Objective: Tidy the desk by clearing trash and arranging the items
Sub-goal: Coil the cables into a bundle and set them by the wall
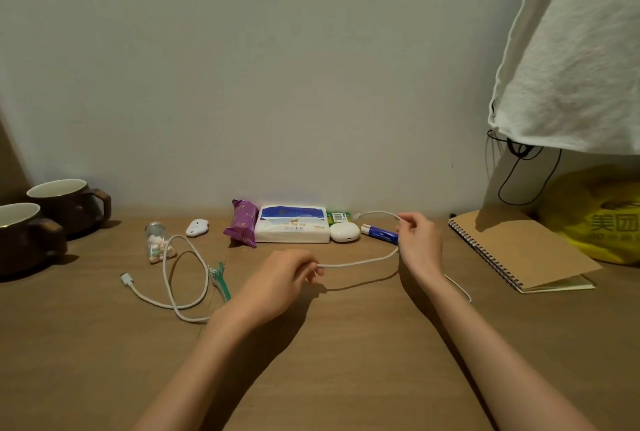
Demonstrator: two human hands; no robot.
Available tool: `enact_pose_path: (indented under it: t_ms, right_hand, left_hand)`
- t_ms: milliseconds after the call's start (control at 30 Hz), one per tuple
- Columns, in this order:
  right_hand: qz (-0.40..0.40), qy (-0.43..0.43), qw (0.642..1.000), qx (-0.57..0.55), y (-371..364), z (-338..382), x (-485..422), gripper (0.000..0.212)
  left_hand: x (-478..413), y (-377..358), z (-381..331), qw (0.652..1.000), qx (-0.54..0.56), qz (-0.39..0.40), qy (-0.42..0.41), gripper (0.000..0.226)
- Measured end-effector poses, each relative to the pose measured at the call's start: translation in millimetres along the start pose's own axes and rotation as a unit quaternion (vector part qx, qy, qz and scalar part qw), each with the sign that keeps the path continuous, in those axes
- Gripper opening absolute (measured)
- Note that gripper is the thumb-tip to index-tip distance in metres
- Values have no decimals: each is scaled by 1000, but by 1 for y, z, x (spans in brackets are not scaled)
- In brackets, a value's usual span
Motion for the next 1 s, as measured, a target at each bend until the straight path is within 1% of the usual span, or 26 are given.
enact_pose_path:
  t_ms: [67, 100, 167, 233, 300, 400, 467, 533, 600, 700, 800, 833, 967, 1000]
  right_hand:
    - [-7, -12, 999, -53, 7, 9, 5, 25]
    - [4, -21, 996, -82, 8, 14, 7, 24]
    - [57, -44, 985, -159, 7, 24, 14, 20]
    - [128, -58, 962, -232, 2, 36, 24, 19]
    - [189, -56, 945, -261, -4, 48, 34, 19]
    - [248, -22, 937, -245, -15, 60, 48, 19]
    - [275, 13, 937, -215, -21, 66, 56, 19]
    - [294, 29, 933, -205, -24, 70, 61, 21]
    - [306, 22, 924, -227, -24, 71, 64, 21]
    - [308, 1, 916, -257, -21, 70, 64, 19]
    - [305, -12, 918, -253, -22, 68, 67, 17]
    - [306, -12, 918, -252, -23, 69, 68, 17]
    - [300, -3, 921, -250, -23, 72, 74, 17]
    - [293, 3, 924, -245, -23, 73, 74, 18]
  left_hand:
    - [2, 12, 2, 999, 2, -48, -4, 21]
    - [3, 19, 4, 997, 0, -76, -7, 20]
    - [5, 33, 6, 990, -2, -140, -17, 15]
    - [9, 48, 11, 978, 6, -205, -18, 14]
    - [14, 59, 18, 968, 25, -248, -14, 29]
    - [19, 67, 26, 962, 36, -270, -14, 51]
    - [20, 68, 28, 963, 19, -268, -19, 55]
    - [19, 67, 29, 967, 0, -254, -16, 48]
    - [19, 66, 33, 973, -19, -232, -3, 39]
    - [17, 62, 41, 981, -12, -192, 13, 36]
    - [14, 57, 41, 986, 2, -168, -3, 17]
    - [13, 54, 40, 987, 5, -160, -6, 14]
    - [14, 42, 33, 994, 11, -109, 10, 13]
    - [14, 40, 31, 995, 20, -96, 8, 17]
Point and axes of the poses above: each hand's wrist, its own x-axis away from the middle knuckle, its own y-axis out of the back of the hand, z = x × y, the point moved 7 cm from there along -x, towards the middle knuckle, and after that the axes turned 7 degrees about -y, right-handed, at the moved point
